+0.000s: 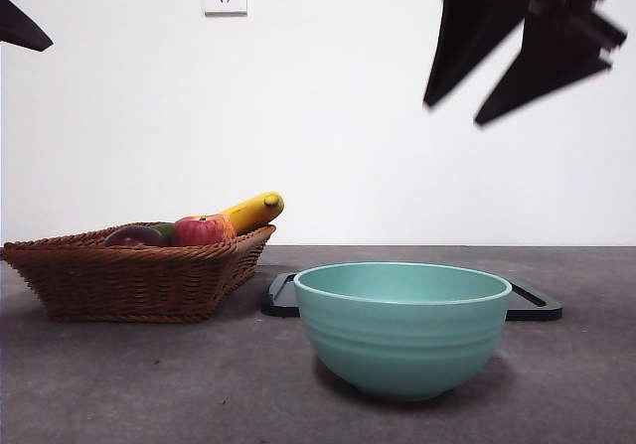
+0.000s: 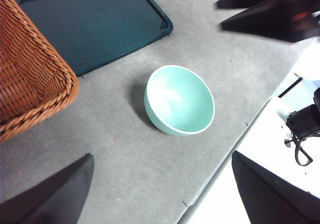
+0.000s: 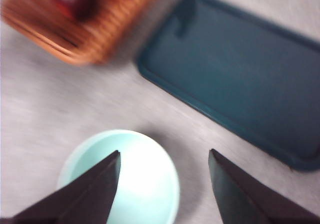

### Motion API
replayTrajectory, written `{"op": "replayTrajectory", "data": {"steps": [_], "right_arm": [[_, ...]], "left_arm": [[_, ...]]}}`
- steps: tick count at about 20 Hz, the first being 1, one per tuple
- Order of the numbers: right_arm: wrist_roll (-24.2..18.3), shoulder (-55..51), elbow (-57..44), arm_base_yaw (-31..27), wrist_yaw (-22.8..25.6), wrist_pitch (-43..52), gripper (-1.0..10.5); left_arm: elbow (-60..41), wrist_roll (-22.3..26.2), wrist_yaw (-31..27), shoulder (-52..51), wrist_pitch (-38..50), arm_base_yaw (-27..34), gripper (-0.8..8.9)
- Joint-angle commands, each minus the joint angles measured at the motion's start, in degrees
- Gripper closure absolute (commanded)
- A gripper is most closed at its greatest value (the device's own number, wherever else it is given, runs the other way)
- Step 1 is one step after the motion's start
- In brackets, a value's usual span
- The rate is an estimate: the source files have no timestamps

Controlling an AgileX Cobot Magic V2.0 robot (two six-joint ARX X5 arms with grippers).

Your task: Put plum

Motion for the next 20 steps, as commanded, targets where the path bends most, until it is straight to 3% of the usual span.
{"op": "replayTrajectory", "data": {"steps": [1, 6, 12, 20], "right_arm": [[-0.96, -2.38, 2.08, 0.28, -3.87, -1.36, 6.6], [-0.94, -8.11, 2.56, 0.31, -16.9, -7.08, 6.6], [-1.92, -10.67, 2.56, 0.31, -17.49, -16.44, 6.6], [-2.12, -10.67, 2.56, 0.31, -17.46, -17.31, 6.6]], "left_arm": [[1.25, 0.96, 0.48, 0.35, 0.28, -0.22, 3.77], [1.25, 0.94, 0.48, 0.35, 0.24, -0.22, 3.77], [1.25, 0.94, 0.48, 0.35, 0.22, -0.22, 3.77], [1.25, 0.94, 0.48, 0.35, 0.24, -0.22, 3.77]]}}
